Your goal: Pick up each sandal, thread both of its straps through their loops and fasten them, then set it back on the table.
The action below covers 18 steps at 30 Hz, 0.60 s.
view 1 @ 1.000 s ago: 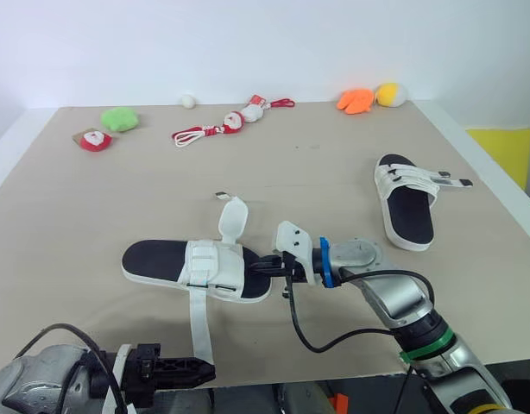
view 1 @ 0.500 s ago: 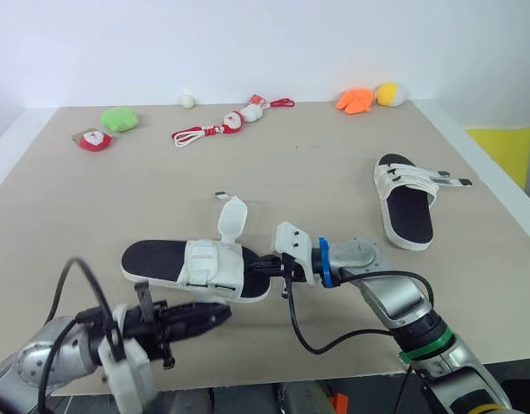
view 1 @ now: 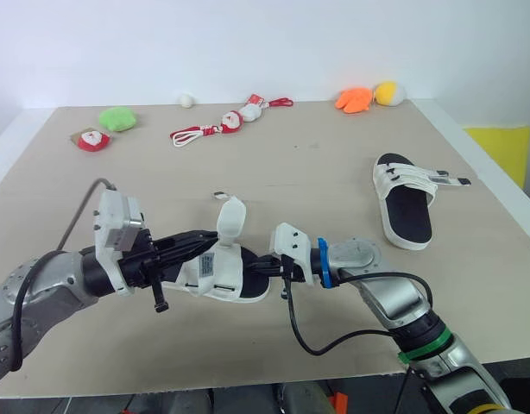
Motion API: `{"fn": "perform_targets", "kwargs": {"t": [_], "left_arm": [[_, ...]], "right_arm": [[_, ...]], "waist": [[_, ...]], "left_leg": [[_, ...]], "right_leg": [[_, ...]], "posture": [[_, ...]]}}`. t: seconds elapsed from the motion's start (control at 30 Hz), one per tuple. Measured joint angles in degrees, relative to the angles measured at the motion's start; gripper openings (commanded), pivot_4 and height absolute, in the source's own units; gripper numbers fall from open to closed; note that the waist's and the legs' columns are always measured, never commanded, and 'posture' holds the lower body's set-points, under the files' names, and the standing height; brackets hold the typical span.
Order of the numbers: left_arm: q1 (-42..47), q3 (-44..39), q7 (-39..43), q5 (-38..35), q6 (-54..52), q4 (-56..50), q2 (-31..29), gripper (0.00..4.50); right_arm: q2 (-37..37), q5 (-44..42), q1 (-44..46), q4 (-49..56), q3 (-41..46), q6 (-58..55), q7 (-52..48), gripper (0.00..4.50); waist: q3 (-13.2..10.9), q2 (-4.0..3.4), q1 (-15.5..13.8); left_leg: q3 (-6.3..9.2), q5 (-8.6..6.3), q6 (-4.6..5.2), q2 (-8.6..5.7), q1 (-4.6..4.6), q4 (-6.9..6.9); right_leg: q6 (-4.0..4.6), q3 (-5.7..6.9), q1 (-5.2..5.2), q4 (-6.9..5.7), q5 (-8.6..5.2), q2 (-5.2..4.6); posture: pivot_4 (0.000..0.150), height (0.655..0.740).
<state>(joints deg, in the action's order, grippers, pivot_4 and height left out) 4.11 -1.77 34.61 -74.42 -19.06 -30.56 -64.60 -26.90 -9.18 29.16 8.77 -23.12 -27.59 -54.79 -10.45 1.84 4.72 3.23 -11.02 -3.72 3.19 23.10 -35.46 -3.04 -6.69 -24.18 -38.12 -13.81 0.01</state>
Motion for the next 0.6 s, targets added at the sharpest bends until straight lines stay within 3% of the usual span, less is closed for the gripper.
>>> {"fn": "perform_targets", "kwargs": {"t": [0.33, 0.6], "left_arm": [[9.24, -0.51, 3.01, -0.78, -13.98, 12.23, 8.99, 0.06], [18.07, -0.53, 14.8, -0.49, -27.36, 23.77, 11.72, 0.06]], "right_arm": [[0.27, 0.48, 0.02, 0.06, -0.02, 0.03, -0.01, 0.0], [0.44, 0.51, -0.03, 0.14, -0.02, 0.01, 0.07, 0.0]], "waist": [[0.02, 0.03, 0.04], [0.04, 0.05, 0.15]], "left_leg": [[0.05, 0.0, 0.0, 0.02, 0.02, 0.0], [0.08, 0.0, 0.0, 0.04, 0.06, 0.0]], "right_leg": [[0.0, -0.02, 0.0, 0.0, 0.01, 0.08], [-0.01, -0.01, -0.03, -0.01, 0.02, 0.13]], "posture": [[0.15, 0.74], [0.15, 0.74]]}}
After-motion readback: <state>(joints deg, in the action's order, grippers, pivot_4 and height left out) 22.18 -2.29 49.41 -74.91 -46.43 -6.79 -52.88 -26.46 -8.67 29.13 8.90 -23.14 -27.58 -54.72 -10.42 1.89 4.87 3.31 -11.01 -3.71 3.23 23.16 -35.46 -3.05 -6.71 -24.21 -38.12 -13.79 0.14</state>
